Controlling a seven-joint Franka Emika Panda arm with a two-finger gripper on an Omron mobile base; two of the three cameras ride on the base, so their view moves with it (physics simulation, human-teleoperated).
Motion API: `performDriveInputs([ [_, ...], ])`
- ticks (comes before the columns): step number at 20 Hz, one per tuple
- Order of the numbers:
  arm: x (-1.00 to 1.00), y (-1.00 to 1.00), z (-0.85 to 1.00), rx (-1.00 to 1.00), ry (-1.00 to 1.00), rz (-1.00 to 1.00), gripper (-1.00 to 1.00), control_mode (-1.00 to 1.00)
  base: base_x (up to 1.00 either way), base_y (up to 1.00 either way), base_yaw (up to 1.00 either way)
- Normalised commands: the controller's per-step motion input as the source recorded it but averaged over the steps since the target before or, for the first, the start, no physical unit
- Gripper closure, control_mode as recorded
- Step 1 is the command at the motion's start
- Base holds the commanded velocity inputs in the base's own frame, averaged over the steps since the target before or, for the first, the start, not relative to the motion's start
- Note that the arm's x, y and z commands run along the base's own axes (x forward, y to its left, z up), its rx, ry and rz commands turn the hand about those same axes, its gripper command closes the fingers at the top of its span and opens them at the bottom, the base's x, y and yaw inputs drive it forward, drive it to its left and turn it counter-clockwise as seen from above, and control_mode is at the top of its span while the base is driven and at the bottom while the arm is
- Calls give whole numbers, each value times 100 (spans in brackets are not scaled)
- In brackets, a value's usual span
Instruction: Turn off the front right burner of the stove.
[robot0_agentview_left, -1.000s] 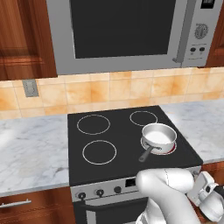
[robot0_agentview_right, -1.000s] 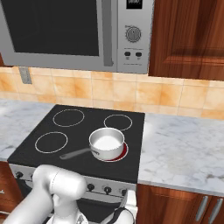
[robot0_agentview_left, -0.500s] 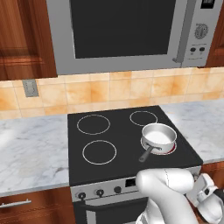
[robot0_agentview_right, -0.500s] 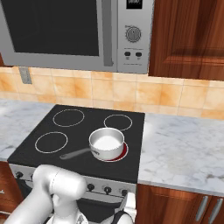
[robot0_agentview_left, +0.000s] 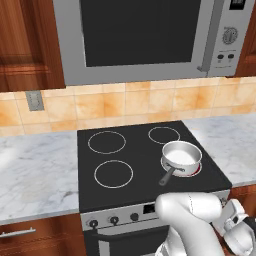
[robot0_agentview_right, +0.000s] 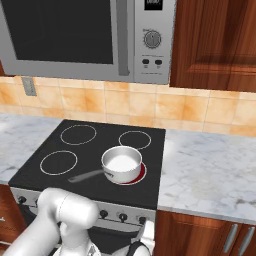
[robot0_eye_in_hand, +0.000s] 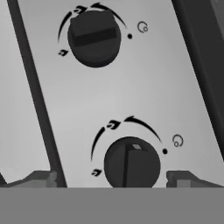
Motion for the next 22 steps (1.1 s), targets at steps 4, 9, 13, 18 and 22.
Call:
performDriveInputs([
  [4, 0, 0, 11, 3, 0, -5, -100, -100, 0, 0, 0],
  [9, 0, 0, 17, 5, 0, -3, -100, -100, 0, 0, 0],
  [13, 0, 0, 8, 6, 0, 0, -100, -100, 0, 0, 0],
  [18, 0, 1, 0, 4, 0, 0, -100, -100, 0, 0, 0],
  [22, 0, 10, 0, 1, 0, 0, -100, -100, 0, 0, 0],
])
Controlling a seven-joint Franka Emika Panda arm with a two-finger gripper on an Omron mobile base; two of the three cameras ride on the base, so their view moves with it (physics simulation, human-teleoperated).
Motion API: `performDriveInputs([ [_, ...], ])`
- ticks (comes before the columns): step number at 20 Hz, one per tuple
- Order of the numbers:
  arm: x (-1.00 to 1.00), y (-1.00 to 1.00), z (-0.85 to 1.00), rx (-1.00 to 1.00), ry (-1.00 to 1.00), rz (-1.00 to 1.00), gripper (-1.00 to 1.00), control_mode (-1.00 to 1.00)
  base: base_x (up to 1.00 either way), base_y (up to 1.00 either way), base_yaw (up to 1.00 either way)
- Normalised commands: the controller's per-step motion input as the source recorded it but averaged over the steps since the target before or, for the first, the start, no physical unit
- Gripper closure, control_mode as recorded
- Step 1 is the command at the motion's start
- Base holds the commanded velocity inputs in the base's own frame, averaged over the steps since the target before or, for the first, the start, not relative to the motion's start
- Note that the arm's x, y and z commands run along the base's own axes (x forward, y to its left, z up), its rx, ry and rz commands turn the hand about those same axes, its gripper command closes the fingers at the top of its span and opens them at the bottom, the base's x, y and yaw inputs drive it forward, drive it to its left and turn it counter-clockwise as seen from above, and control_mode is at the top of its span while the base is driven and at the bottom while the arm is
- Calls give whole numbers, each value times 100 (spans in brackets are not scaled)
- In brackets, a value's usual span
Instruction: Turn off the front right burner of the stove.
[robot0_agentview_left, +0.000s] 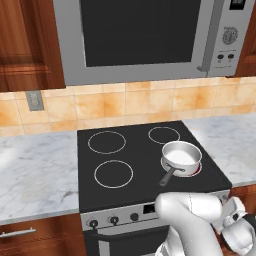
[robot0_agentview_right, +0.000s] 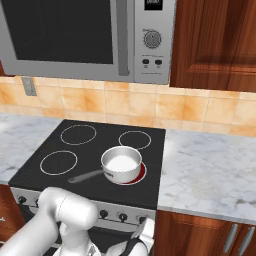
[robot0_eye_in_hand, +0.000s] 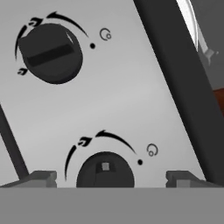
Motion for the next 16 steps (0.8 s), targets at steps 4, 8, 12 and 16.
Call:
performDriveInputs([
  [4, 1, 10, -1, 0, 0, 0, 100, -100, 0, 0, 0],
  [8, 0, 6, -4, 0, 0, 0, 100, -100, 0, 0, 0],
  [12, 1, 0, -2, 2, 0, 0, 100, -100, 0, 0, 0],
  [16, 0, 0, -1, 9, 0, -2, 100, -100, 0, 0, 0],
])
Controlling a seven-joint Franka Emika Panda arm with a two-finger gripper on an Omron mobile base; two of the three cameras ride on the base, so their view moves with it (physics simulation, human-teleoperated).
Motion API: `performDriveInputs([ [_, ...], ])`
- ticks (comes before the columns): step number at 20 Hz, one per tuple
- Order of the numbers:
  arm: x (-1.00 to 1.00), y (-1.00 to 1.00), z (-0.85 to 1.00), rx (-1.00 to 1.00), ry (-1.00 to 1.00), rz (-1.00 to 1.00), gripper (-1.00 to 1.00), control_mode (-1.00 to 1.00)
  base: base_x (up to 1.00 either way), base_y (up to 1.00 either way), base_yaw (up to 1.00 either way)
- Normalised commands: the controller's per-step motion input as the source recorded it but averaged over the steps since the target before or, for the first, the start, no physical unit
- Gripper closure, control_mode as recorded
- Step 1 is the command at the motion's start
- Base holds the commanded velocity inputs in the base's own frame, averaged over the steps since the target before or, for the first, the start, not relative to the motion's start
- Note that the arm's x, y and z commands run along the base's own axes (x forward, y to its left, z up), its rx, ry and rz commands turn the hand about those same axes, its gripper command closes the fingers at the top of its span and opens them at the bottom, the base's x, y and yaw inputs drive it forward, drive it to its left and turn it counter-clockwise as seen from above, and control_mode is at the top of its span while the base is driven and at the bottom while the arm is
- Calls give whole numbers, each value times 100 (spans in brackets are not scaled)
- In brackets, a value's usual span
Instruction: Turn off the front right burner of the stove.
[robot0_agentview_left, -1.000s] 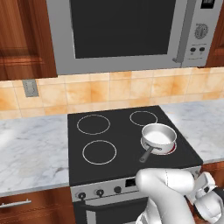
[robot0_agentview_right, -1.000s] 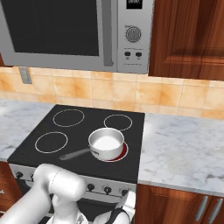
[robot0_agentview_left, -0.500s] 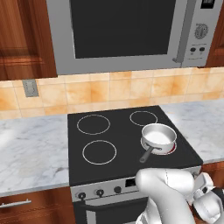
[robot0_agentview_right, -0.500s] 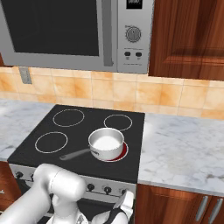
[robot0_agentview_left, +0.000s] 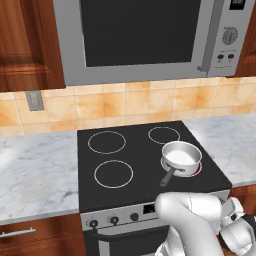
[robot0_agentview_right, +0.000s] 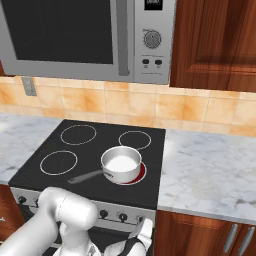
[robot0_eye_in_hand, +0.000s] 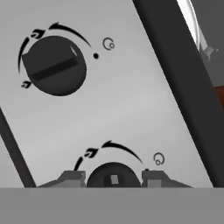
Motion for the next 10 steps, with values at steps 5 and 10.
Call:
performDriveInputs([
  [5, 0, 0, 0, 24, 0, -7, 100, -100, 0, 0, 0],
  [10, 0, 0, 0, 43, 0, -12, 100, -100, 0, 0, 0],
])
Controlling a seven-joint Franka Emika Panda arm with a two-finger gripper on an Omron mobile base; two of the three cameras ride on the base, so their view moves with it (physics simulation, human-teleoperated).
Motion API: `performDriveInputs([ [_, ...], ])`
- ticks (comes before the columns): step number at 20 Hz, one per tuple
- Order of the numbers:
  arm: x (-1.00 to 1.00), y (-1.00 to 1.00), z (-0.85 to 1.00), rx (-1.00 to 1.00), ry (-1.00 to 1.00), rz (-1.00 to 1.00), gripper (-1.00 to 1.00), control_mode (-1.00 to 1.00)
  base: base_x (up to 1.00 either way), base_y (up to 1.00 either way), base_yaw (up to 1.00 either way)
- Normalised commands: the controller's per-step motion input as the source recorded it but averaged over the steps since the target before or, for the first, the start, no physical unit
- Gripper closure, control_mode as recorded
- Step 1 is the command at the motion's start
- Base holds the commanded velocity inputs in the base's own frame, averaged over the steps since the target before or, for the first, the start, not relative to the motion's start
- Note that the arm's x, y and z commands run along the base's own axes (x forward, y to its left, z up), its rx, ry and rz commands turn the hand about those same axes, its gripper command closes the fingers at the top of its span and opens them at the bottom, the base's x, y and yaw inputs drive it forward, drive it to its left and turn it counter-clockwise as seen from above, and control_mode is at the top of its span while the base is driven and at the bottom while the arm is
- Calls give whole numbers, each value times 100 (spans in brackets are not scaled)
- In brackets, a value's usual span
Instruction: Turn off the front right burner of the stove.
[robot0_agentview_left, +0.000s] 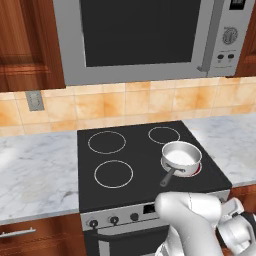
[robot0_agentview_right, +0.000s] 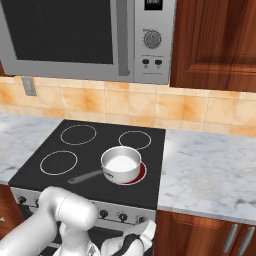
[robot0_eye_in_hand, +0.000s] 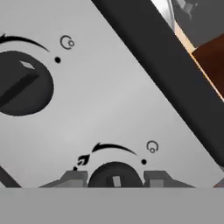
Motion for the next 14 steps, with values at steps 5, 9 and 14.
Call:
performDriveInputs([
  [5, 0, 0, 0, 46, 0, -13, 100, -100, 0, 0, 0],
  [9, 0, 0, 0, 47, 0, -12, 100, -100, 0, 0, 0],
  [14, 0, 0, 0, 48, 0, -12, 100, -100, 0, 0, 0],
])
